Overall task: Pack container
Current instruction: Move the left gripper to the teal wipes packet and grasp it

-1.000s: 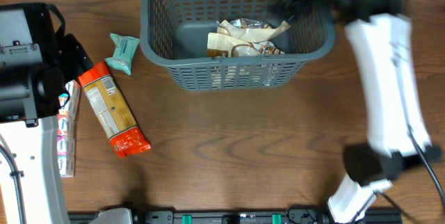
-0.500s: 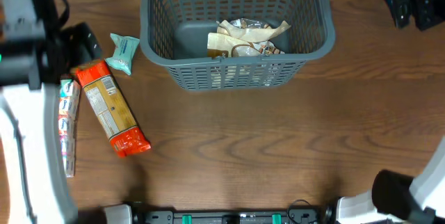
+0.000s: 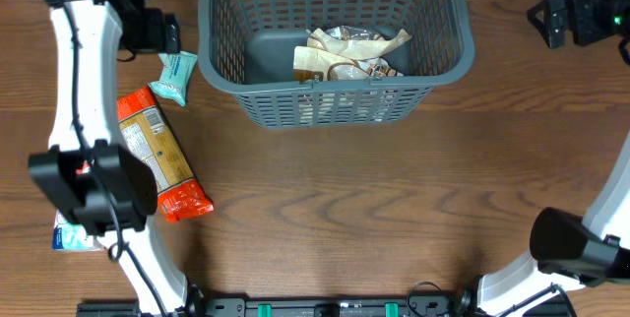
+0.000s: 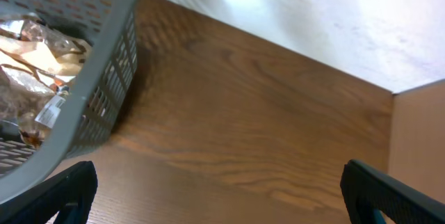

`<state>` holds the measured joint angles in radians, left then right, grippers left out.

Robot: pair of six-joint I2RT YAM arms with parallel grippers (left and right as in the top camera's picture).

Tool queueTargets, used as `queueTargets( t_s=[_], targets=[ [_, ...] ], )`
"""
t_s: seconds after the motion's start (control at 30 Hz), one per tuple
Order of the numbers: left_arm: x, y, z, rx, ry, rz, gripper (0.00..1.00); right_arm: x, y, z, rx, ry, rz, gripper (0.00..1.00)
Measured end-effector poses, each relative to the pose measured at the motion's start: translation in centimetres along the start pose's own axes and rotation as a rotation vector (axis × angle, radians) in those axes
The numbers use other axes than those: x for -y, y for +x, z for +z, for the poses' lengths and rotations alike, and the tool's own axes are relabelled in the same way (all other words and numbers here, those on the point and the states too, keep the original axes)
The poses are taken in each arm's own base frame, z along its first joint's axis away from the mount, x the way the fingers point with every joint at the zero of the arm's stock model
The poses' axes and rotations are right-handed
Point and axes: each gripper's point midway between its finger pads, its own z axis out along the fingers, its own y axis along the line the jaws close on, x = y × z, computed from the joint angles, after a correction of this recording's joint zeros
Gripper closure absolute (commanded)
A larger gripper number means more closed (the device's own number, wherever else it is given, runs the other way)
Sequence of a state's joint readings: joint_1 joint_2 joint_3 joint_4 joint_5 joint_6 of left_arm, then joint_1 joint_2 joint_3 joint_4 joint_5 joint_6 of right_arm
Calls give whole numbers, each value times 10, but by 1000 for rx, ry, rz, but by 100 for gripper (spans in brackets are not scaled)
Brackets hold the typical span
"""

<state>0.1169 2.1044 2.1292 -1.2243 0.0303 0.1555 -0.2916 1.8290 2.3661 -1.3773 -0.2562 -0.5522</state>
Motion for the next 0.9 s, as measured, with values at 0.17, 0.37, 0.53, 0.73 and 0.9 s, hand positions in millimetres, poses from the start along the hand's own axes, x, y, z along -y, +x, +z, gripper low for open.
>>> queueTargets(
  t_s=[0.17, 0.37, 0.53, 0.73, 0.9],
  targets=[
    [11, 9, 46, -98, 66, 45, 1, 2, 5, 15, -29, -14, 3, 1],
    [18, 25, 95, -210, 101, 60, 1, 6, 9, 21, -44, -14, 8, 1],
    [19, 37, 124, -277, 109, 59, 1, 9, 17, 40, -85, -30, 20, 1],
    [19, 31, 135, -254, 106, 60, 1, 8, 31, 62, -146, -62, 36, 1],
    [17, 20, 137, -212, 92, 58, 1, 7, 38, 72, -177, -79, 46, 1]
  ],
)
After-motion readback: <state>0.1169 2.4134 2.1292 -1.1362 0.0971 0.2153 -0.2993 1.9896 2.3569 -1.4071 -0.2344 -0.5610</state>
